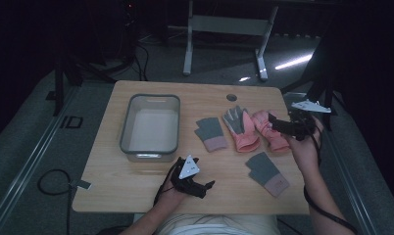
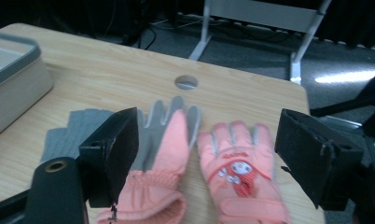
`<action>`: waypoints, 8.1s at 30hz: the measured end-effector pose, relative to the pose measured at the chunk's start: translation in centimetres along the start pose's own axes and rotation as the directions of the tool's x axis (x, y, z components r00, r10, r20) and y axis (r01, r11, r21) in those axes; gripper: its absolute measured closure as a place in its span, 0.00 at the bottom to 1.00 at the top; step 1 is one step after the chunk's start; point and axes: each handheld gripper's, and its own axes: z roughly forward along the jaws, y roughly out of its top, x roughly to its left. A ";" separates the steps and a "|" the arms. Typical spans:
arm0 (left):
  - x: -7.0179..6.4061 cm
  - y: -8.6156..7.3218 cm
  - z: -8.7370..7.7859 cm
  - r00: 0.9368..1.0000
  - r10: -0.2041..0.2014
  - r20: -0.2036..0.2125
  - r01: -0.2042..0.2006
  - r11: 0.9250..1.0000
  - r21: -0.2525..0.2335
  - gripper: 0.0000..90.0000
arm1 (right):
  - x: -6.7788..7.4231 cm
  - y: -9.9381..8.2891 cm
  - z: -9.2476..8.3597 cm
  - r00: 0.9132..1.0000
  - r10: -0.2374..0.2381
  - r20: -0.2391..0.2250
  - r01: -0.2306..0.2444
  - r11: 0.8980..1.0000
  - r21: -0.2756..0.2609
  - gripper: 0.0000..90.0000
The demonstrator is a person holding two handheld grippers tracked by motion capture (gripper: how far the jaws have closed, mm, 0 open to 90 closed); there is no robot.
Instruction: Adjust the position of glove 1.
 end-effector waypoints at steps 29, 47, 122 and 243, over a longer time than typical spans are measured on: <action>0.0 0.0 0.0 1.000 -0.006 0.001 0.006 1.000 0.001 0.02 | 8.7 0.5 6.4 0.965 -0.105 -0.241 0.116 0.993 0.031 0.41; 0.0 0.0 0.0 1.000 0.005 0.003 -0.005 1.000 -0.002 0.02 | 12.0 -2.1 12.5 0.930 -0.149 -0.335 0.216 0.961 0.174 0.58; -0.2 0.0 -0.1 0.999 0.019 -0.028 -0.019 1.000 0.001 0.02 | 14.9 -8.5 6.5 0.968 0.098 -0.230 -0.014 0.940 0.342 0.94; -0.3 0.0 0.0 0.999 0.025 -0.026 -0.025 1.000 0.006 0.02 | 3.5 -15.7 0.2 0.978 0.207 -0.022 -0.185 0.913 0.363 0.90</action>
